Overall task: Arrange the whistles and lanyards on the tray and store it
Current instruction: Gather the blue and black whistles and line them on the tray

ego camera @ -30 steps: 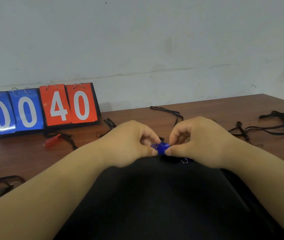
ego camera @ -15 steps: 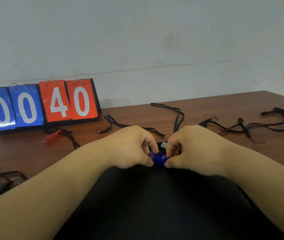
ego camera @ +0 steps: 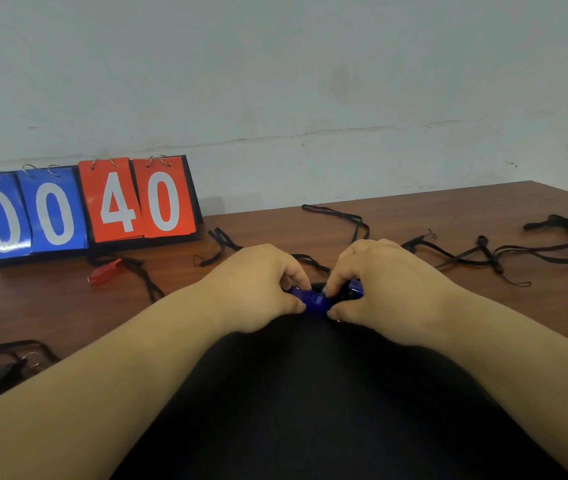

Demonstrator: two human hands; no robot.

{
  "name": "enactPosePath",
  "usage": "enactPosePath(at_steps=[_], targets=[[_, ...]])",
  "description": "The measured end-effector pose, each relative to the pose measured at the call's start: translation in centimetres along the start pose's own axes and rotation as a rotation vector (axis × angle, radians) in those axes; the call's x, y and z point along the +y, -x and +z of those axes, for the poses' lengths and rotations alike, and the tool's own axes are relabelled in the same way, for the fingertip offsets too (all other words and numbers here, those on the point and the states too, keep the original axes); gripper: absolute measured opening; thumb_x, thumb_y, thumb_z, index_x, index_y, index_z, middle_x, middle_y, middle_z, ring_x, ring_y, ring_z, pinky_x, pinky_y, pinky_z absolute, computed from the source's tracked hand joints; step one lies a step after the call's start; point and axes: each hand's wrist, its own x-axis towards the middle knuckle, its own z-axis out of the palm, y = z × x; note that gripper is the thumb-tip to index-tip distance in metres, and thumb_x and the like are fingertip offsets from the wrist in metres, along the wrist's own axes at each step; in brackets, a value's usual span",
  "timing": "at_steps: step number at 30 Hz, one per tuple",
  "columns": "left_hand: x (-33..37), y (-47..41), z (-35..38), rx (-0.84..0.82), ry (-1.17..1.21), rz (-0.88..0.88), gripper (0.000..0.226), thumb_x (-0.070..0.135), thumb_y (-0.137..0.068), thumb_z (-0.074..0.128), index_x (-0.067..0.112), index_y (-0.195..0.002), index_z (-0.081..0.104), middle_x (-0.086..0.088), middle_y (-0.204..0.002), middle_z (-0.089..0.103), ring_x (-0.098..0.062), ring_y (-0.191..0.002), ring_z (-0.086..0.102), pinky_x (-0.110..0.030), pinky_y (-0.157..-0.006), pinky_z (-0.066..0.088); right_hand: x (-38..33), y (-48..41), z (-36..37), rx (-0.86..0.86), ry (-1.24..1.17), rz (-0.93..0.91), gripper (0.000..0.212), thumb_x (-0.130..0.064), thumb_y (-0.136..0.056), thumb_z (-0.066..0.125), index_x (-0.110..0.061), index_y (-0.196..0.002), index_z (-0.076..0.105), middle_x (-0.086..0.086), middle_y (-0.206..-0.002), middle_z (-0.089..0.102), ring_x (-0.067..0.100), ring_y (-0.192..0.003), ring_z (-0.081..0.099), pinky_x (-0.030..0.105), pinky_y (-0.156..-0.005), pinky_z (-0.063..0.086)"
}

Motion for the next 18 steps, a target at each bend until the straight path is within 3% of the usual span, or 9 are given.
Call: enactPosePath(at_steps=[4, 9, 18], targets=[[0.09, -0.06, 0.22, 0.041, -0.028, 0.018, 0.028, 0.032, -0.093, 0.073, 0.039, -0.12, 0.072, 0.017, -0.109, 0.05, -0.006, -0.102, 0.049, -0.026, -0.091, 0.04, 0.18, -0.46, 0.32, -0.025, -0.012, 0.026, 0.025, -0.042, -0.086, 0.076, -0.038, -0.111, 0.074, -0.015, -0.124, 0.06, 0.012, -0.118, 0.053, 0.038, -0.102, 0.049], [-0.2, -0.05, 0.4, 0.048, -0.019, 0.019, 0.027, 0.032, -0.093, 0.073, 0.04, -0.119, 0.072, 0.015, -0.124, 0.064, -0.009, -0.116, 0.058, -0.027, -0.096, 0.043, 0.17, -0.53, 0.43, -0.049, -0.027, 0.033, 0.024, -0.04, -0.088, 0.075, -0.038, -0.112, 0.073, -0.015, -0.118, 0.06, 0.011, -0.107, 0.058, 0.032, -0.095, 0.051], [-0.49, -0.11, 0.84, 0.09, 0.021, 0.018, 0.029, 0.032, -0.089, 0.077, 0.038, -0.116, 0.066, 0.017, -0.115, 0.065, -0.004, -0.104, 0.059, -0.026, -0.092, 0.048, 0.27, -0.6, 0.46, -0.018, -0.042, 0.036, 0.025, -0.036, -0.088, 0.076, -0.037, -0.112, 0.068, -0.016, -0.111, 0.061, 0.009, -0.104, 0.058, 0.028, -0.09, 0.051]])
